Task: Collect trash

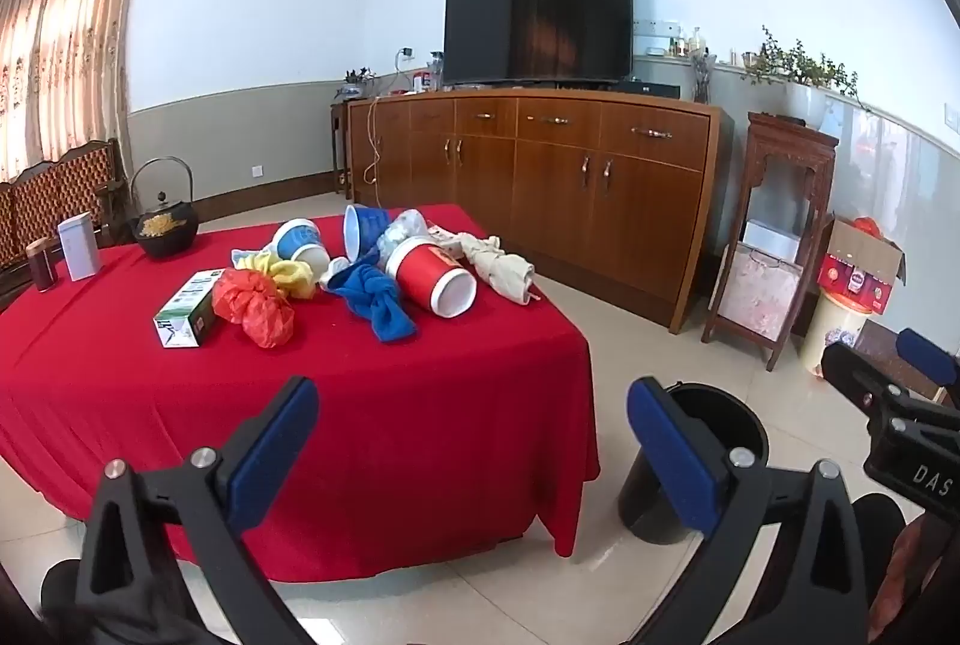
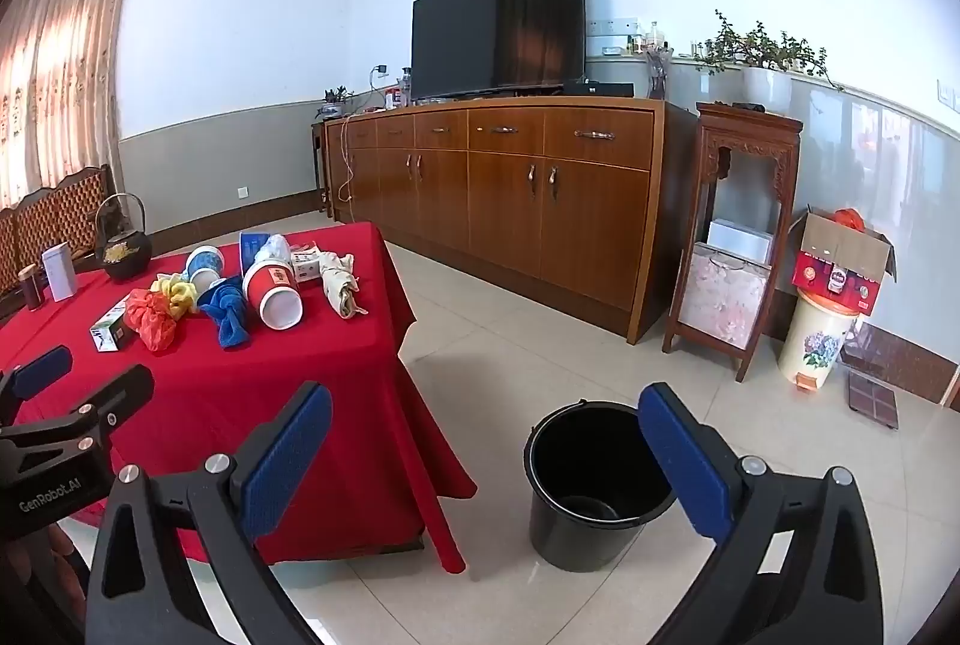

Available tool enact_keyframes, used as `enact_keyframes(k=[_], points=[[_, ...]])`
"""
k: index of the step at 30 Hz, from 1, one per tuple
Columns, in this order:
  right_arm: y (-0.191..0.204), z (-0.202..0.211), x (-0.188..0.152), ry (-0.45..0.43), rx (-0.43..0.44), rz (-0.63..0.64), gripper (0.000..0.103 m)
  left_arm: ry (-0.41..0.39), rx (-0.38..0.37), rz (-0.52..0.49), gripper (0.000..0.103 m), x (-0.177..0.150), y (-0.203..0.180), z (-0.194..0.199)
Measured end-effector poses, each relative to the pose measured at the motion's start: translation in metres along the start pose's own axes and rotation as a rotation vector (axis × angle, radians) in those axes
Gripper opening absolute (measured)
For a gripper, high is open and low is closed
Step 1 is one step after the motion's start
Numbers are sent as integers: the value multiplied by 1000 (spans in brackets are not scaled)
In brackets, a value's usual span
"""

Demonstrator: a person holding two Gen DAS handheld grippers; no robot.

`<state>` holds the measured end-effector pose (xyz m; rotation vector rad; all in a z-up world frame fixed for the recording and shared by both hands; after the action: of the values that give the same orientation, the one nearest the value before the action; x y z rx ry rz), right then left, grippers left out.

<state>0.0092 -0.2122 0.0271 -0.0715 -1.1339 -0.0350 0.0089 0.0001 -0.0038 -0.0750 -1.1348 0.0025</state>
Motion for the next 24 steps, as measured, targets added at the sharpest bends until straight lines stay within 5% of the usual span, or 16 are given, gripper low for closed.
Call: enact_keyframes(k=[24], points=[[2, -3, 1, -12, 1, -10, 103, -4, 3, 2, 103, 2, -1, 0]])
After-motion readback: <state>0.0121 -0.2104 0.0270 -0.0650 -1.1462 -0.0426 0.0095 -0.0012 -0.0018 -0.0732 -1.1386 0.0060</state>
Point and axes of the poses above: each gripper's, at about its wrist camera, not at the fingertips, and z roughly against the way its jaws point, y to its left, x to its top, the point moved 1 cm from there along -z, roughly the way its jaws point, and after that the axes turned 3 degrees about -x, right-handed, at the moved point
